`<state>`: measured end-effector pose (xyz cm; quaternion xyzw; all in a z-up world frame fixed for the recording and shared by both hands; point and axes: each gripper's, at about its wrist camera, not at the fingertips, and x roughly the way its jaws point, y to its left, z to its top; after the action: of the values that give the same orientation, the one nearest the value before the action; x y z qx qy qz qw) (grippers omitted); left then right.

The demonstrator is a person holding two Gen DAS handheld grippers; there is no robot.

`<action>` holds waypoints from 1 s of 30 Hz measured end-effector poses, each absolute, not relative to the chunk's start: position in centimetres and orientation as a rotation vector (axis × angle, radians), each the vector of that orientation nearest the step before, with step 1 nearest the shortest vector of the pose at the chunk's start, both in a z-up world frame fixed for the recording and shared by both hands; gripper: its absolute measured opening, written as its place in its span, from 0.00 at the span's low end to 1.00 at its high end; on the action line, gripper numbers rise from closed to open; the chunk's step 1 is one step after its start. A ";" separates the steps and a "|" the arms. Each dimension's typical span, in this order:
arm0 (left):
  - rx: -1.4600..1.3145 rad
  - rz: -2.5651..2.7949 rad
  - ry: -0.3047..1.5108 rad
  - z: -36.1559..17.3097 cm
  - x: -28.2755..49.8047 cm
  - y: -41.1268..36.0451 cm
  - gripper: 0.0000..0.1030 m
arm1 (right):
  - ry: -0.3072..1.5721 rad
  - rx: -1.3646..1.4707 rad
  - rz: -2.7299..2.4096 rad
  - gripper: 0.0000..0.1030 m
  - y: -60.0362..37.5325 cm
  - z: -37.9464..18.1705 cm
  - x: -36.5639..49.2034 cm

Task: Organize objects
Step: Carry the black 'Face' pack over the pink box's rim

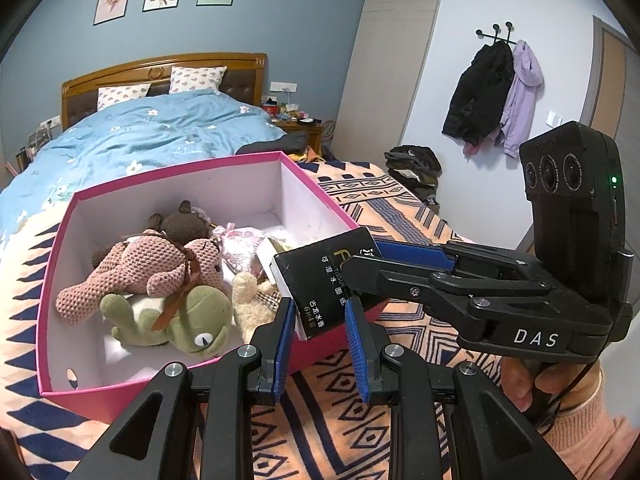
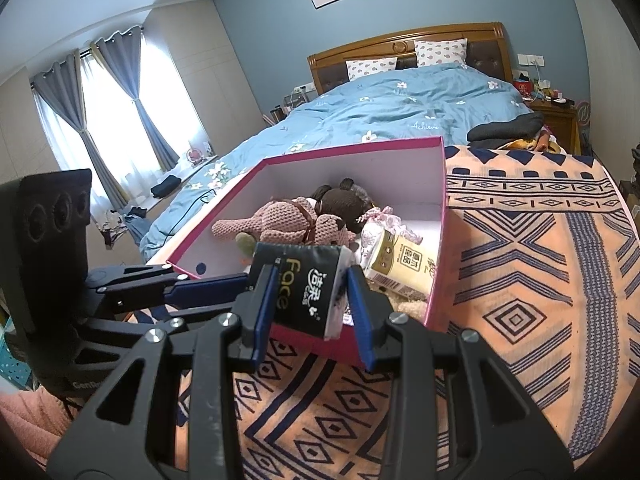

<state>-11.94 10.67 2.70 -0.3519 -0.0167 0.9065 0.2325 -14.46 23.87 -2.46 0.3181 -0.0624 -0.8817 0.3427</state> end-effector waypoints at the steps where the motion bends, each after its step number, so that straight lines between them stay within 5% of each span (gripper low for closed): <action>1: -0.968 2.492 -0.045 2.7 -12.0 10.7 0.24 | -0.162 0.827 -2.292 0.38 23.8 -2.5 -14.5; 30: -1.023 2.503 -0.023 1.8 -14.0 10.6 0.25 | -0.174 0.890 -2.295 0.38 23.0 -3.5 -16.7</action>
<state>-14.01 10.58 1.78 -0.3692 -0.0083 0.9036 0.2173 -16.74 23.04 -3.52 0.3403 -0.0667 -0.8777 0.3307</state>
